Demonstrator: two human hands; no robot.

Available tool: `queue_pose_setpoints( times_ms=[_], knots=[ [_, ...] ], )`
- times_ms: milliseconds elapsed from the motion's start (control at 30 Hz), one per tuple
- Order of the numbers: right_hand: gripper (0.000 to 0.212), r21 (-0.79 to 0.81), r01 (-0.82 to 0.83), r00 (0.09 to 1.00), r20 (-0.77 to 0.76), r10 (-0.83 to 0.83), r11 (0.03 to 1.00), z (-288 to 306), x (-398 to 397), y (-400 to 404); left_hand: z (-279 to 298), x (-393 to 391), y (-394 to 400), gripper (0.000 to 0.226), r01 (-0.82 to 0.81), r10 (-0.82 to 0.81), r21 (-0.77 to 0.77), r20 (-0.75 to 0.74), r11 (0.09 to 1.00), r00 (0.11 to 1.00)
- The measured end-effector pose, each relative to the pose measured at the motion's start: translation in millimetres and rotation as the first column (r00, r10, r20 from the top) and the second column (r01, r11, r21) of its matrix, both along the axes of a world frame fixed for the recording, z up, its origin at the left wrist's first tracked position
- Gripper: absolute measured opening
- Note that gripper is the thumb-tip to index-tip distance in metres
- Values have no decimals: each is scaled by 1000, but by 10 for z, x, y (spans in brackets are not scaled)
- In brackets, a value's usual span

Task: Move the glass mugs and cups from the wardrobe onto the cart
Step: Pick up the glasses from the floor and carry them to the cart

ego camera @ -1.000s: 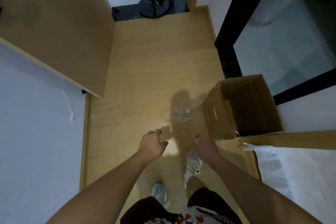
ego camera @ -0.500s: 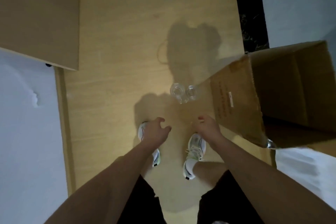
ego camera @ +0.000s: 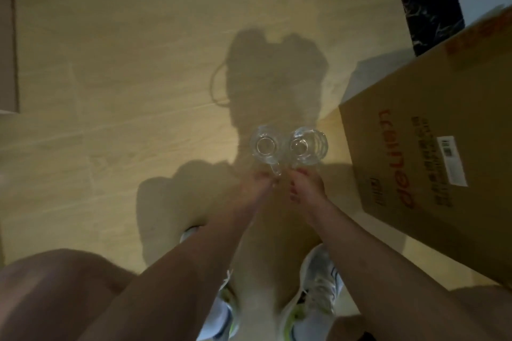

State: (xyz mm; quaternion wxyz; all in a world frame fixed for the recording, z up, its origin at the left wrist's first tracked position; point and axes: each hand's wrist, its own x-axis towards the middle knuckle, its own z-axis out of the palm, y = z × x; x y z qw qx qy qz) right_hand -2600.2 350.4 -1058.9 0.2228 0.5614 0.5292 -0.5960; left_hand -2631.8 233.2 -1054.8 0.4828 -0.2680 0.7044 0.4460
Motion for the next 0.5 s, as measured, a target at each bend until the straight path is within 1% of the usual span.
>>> queue_pose_setpoints(
  times_ms=[33,67,133,200,267,333,400,433,500],
  knots=[
    [21,-14,33,999,-27,-33,999,-125,-21,-20,-106,14,67,7,-100,97,52,43,994,994],
    [21,-26,67,996,-50,-69,997,-217,-43,-35,-203,30,119,5,-179,172,89,82,980,982],
    [13,-49,169,981,-84,-172,984,-355,-80,-50,-342,35,178,8,-302,279,163,152,939,948],
    [8,-72,234,966,-97,-240,970,-407,-87,-61,-397,-6,199,15,-348,302,251,203,903,931],
    [6,-103,266,955,-105,-277,958,-384,-81,-61,-366,-36,187,19,-379,314,284,249,881,916],
    [5,-119,321,938,-94,-332,940,-280,-84,-9,-271,-77,151,18,-440,367,263,283,859,886],
    [11,-116,364,927,-49,-371,924,-29,-89,76,-40,-146,84,12,-462,404,184,283,868,870],
    [15,-122,362,930,-17,-367,924,149,-72,105,119,-170,34,8,-465,409,150,296,873,863],
    [22,-145,345,939,39,-343,927,556,-14,132,536,-206,-58,12,-450,393,93,355,888,848]
  ],
)
